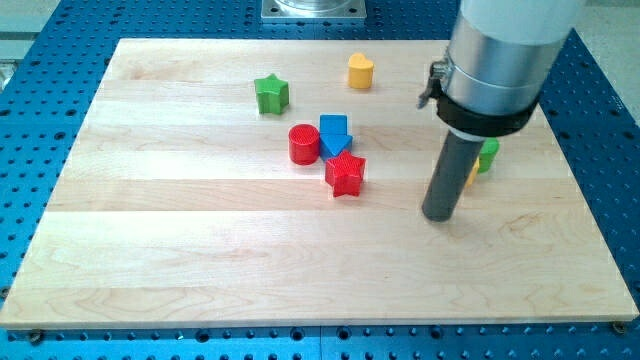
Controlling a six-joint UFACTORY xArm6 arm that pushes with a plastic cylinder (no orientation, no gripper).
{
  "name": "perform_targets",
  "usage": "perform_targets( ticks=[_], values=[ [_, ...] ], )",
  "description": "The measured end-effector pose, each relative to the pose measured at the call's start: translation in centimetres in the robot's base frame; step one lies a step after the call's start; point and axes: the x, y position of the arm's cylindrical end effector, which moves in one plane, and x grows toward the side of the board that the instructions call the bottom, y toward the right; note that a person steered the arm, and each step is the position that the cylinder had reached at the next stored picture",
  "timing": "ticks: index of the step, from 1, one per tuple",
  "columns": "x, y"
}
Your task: Locate your arm at the left side of the yellow heart
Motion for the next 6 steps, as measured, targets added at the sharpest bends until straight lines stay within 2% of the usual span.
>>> perform_targets(
  ticks=[1,2,3,6],
  values=[
    [-3.3,1.5],
    [-4.2,3.0],
    [-7.8,-1.2],
    [-27.2,-2.9]
  ],
)
